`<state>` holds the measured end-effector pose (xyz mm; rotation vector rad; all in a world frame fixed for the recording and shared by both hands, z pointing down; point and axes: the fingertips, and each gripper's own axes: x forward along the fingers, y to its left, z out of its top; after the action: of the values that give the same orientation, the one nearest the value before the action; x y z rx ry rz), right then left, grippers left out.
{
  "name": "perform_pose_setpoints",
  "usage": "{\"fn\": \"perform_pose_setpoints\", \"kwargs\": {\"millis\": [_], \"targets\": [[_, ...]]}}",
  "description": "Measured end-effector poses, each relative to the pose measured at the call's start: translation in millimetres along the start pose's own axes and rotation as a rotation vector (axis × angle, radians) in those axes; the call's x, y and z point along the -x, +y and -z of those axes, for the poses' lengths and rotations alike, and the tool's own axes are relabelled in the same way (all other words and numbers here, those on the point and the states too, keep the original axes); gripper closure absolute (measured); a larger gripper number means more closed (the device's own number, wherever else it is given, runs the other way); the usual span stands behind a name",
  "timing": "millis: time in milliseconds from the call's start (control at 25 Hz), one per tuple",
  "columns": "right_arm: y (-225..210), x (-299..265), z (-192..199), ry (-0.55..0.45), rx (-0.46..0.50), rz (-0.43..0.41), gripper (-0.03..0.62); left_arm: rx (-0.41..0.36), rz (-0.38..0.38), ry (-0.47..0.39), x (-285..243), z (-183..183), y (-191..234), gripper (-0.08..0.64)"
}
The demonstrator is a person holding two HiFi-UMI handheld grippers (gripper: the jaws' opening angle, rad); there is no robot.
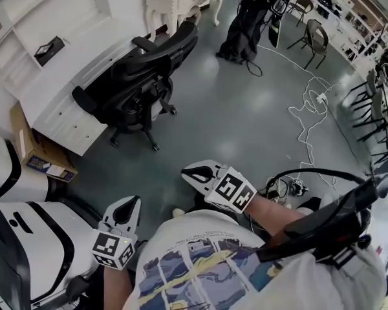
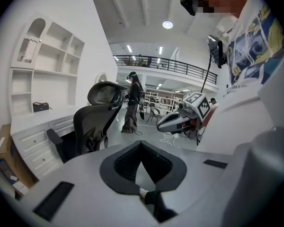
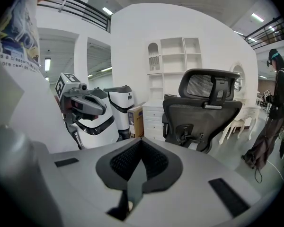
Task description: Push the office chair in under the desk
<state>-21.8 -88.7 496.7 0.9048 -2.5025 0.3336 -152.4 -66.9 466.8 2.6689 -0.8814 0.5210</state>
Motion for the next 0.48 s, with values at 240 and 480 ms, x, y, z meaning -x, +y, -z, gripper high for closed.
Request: {"fn": "perform_pose_setpoints", "kwargs": {"millis": [240, 480], "targets": [[0.2, 1.9, 0.3, -0.002, 0.000, 0.000, 0.568, 0.003, 0.008, 0.001, -2.2, -0.6, -2.7, 0.546], [-1.5, -0.4, -0.3, -0.001, 0.008, -0.001, 0.568, -0.004, 0.014, 0.015, -4.9, 1.9, -0.9, 0.546]]}}
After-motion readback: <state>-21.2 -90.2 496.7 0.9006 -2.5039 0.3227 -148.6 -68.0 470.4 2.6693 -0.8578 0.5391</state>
